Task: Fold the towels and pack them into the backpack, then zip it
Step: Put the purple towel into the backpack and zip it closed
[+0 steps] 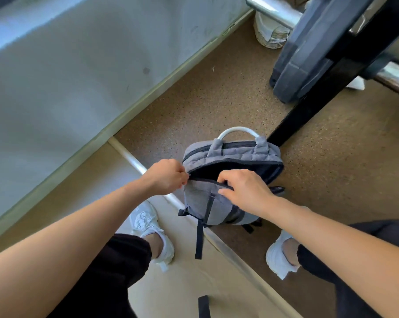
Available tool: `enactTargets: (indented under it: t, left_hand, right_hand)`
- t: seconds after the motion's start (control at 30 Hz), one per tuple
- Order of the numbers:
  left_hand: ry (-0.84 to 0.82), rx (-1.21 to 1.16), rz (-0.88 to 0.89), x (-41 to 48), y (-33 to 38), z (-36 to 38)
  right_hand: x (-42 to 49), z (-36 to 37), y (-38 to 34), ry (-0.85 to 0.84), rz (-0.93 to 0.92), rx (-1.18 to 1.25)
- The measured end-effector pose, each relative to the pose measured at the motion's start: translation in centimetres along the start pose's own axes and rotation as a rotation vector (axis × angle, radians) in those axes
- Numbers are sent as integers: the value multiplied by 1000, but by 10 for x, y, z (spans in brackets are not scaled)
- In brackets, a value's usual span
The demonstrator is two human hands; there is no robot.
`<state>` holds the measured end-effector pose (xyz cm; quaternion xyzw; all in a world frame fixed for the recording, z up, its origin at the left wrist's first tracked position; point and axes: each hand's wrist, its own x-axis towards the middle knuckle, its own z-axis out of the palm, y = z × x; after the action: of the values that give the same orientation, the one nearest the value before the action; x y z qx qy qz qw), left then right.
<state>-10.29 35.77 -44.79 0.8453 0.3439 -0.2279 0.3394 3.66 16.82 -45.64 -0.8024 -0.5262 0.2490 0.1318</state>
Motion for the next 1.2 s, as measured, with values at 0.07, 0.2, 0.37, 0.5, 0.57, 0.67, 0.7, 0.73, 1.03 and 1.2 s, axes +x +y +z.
enactTargets:
  t: [0.07, 0.2, 0.37, 0.5, 0.57, 0.67, 0.7, 0.73, 1.03, 1.2]
  left_hand:
    - [-6, 10, -7, -2, 5, 2]
    - [2, -44, 6, 1, 10, 5]
    - [145, 149, 79, 2, -4, 9]
    - [232, 273, 166, 4, -17, 6]
    - [252, 319, 239, 3, -18, 3]
    - [225, 266, 271, 0, -19, -10]
    - [198, 287, 248, 0, -20, -12]
    - [167, 330, 223, 2, -22, -13]
    - [200, 558, 249, 20, -23, 38]
    - [180, 503, 227, 21, -29, 35]
  right_hand:
    - [2, 9, -11, 33, -24, 40]
    - [19, 22, -33, 90, -79, 143]
    - [47, 31, -50, 154, -62, 271]
    - [61, 40, -51, 152, -36, 244]
    - [64, 40, -50, 150, -27, 222]
    - [67, 38, -47, 158, -3, 250]
    - [68, 39, -46, 164, 2, 260]
    - [69, 40, -45, 161, 6, 266]
    - [62, 33, -43, 215, -16, 156]
    - [64, 23, -39, 325, 234, 268]
